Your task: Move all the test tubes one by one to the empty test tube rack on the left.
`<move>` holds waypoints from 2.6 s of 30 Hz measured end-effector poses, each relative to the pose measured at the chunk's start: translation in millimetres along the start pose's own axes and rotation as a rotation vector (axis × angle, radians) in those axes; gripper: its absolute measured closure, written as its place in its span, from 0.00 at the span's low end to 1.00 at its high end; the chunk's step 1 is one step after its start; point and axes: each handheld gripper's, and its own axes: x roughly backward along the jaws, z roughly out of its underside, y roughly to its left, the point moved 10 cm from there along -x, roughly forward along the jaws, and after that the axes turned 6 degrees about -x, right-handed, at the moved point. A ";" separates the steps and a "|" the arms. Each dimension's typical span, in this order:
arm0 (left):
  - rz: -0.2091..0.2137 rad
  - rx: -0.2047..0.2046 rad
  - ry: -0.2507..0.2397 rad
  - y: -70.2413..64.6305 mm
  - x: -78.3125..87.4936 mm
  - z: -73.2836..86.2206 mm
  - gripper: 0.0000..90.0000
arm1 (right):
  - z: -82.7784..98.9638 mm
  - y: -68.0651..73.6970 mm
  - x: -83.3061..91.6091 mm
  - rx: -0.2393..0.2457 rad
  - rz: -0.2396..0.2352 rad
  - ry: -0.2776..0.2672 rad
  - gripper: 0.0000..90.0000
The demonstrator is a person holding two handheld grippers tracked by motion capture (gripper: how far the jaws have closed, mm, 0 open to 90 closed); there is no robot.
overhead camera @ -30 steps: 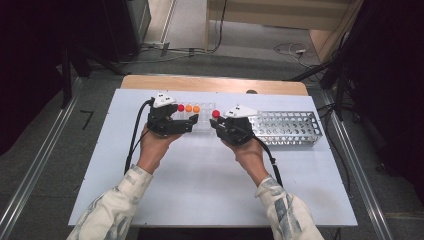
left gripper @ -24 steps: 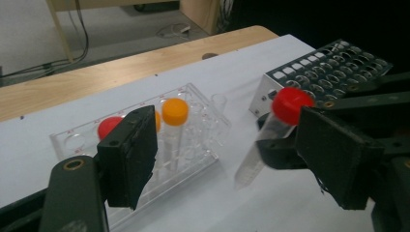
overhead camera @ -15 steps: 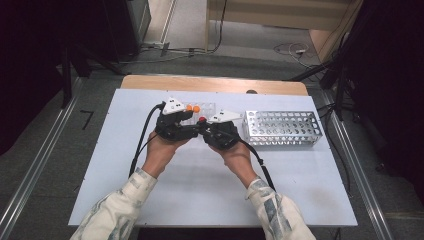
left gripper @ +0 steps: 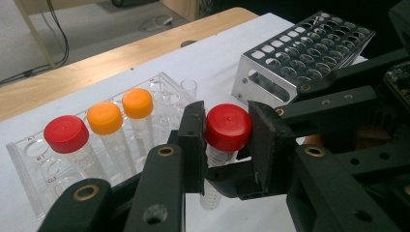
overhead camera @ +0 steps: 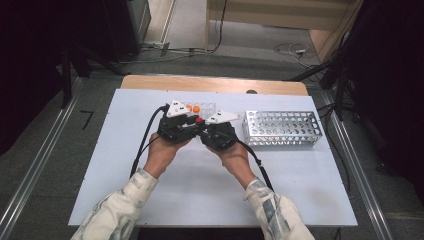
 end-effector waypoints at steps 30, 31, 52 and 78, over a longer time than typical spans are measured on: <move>-0.083 0.062 -0.028 38.9 32.2 0.2 0.78 | 12.6 -17.2 18.6 -0.032 -0.013 0.017 0.43; -0.086 0.064 -0.028 40.5 34.0 0.0 0.78 | 13.7 -18.6 19.0 -0.032 -0.012 0.016 0.41; -0.167 0.097 -0.040 76.8 54.6 -9.4 0.78 | 32.1 -34.7 29.1 -0.069 0.012 0.037 0.32; -0.224 0.116 -0.034 101.4 33.7 -29.0 0.78 | 43.5 -51.4 39.7 -0.109 0.028 0.036 0.32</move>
